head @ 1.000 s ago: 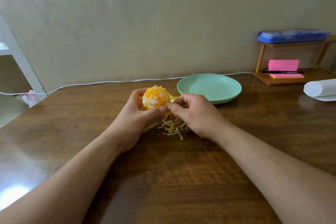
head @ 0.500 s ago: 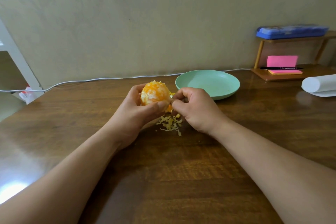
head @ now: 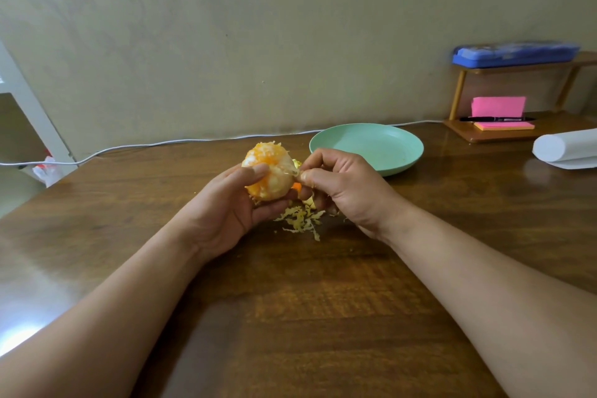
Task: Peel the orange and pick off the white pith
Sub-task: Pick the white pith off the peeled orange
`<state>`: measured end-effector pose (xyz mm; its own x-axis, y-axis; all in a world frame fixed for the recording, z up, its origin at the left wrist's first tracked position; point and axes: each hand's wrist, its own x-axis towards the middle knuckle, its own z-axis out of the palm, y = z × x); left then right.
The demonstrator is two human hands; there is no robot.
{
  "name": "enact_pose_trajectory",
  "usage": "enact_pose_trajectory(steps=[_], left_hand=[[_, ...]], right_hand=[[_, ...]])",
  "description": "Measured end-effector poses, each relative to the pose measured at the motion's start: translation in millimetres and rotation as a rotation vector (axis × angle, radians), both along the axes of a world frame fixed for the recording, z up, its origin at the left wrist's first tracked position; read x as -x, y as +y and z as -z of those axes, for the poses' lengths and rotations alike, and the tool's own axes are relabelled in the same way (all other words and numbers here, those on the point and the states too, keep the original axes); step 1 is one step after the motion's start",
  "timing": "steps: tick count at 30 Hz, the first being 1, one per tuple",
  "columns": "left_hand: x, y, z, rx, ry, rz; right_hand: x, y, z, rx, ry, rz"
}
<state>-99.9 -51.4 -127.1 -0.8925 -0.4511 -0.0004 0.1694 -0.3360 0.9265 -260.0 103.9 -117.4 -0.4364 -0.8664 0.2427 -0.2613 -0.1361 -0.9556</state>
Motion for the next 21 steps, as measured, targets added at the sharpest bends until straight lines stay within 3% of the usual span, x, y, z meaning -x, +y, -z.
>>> enact_pose_trajectory(steps=[13,21], left_hand=[[-6.0,-7.2,-2.8,-0.118,0.122,-0.014],[-2.9,-9.9,-0.5,0.002,0.067,-0.043]], right_hand=[[9.5,-0.5,5.3,-0.035,0.027,0.044],[6.5,-4.7,13.2,-0.243,0.669,0.213]])
